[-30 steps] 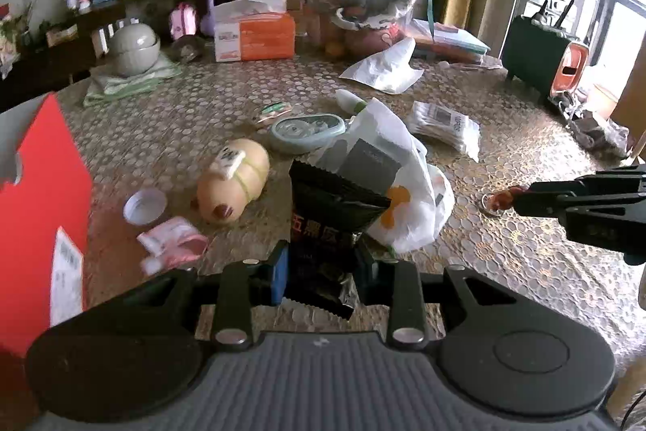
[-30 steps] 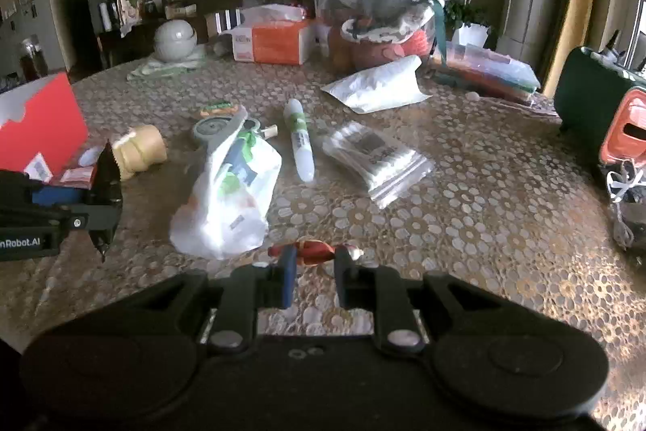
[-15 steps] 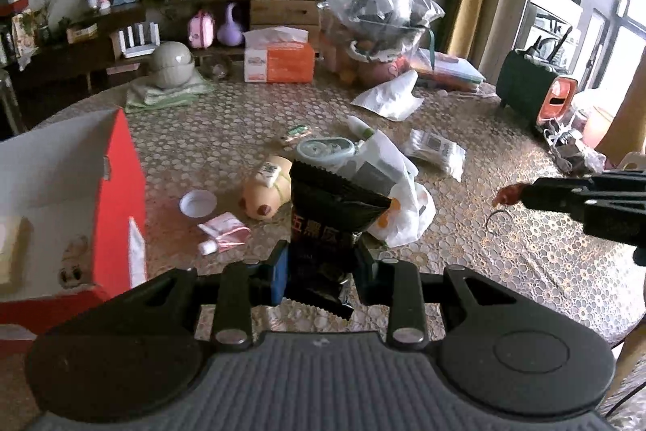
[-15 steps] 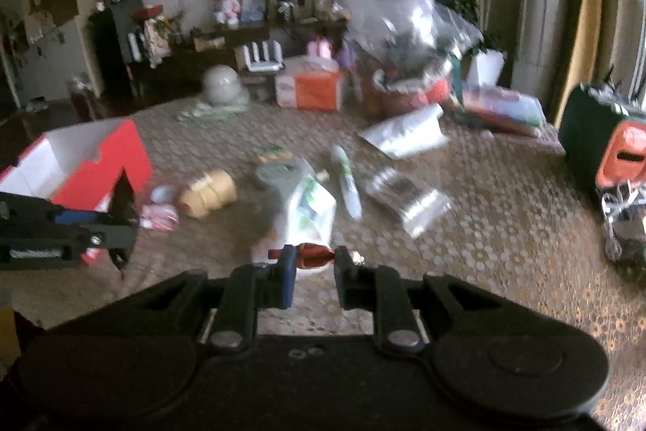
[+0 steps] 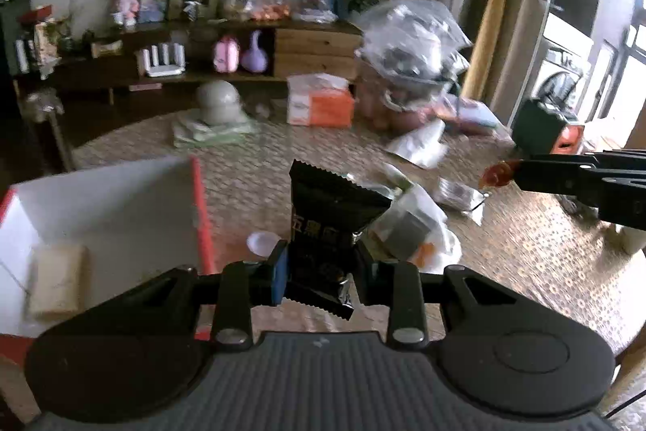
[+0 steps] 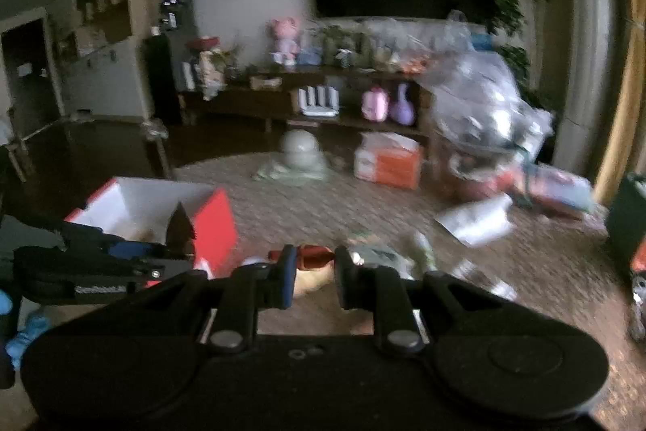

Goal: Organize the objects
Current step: 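Carry the snack packet and dragon keychain into the red shoebox with both tools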

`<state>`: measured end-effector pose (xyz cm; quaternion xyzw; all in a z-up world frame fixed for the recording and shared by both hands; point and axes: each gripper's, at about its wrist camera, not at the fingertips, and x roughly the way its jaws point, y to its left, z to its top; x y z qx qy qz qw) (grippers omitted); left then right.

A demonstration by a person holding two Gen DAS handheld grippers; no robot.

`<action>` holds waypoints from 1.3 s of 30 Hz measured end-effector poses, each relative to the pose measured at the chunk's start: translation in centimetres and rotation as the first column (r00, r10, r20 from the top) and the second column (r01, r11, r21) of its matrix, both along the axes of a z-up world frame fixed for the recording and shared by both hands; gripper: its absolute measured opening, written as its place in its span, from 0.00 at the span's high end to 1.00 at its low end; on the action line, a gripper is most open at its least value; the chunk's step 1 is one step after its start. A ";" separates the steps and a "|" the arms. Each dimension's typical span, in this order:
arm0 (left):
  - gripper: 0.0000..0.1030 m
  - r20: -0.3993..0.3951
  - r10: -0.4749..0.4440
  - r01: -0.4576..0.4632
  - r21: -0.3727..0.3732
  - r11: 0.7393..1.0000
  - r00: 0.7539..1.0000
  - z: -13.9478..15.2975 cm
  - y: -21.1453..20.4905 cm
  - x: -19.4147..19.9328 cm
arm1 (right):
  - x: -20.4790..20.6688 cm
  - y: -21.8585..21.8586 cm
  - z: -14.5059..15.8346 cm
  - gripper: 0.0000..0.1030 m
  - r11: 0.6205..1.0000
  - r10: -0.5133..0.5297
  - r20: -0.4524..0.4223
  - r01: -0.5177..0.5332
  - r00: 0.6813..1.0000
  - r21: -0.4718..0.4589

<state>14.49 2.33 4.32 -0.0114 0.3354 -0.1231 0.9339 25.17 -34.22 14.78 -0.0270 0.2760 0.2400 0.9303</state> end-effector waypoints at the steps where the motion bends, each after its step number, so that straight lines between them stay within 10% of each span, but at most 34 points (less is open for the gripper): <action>1: 0.70 0.009 0.014 -0.014 0.002 1.000 1.000 0.4 0.8 0.0 | 0.1 0.9 0.4 0.81 1.000 0.016 0.005 -0.016 1.000 0.002; 18: 0.70 0.018 0.201 -0.202 0.093 0.975 0.979 3.1 14.5 1.2 | 3.3 17.1 3.3 0.81 0.971 0.238 0.022 -0.238 0.971 -0.005; 39: 0.70 -0.151 0.283 -0.254 0.185 0.949 0.947 -4.2 23.1 6.2 | 5.2 30.9 -6.3 0.82 0.920 0.353 -0.181 -0.376 0.918 -0.114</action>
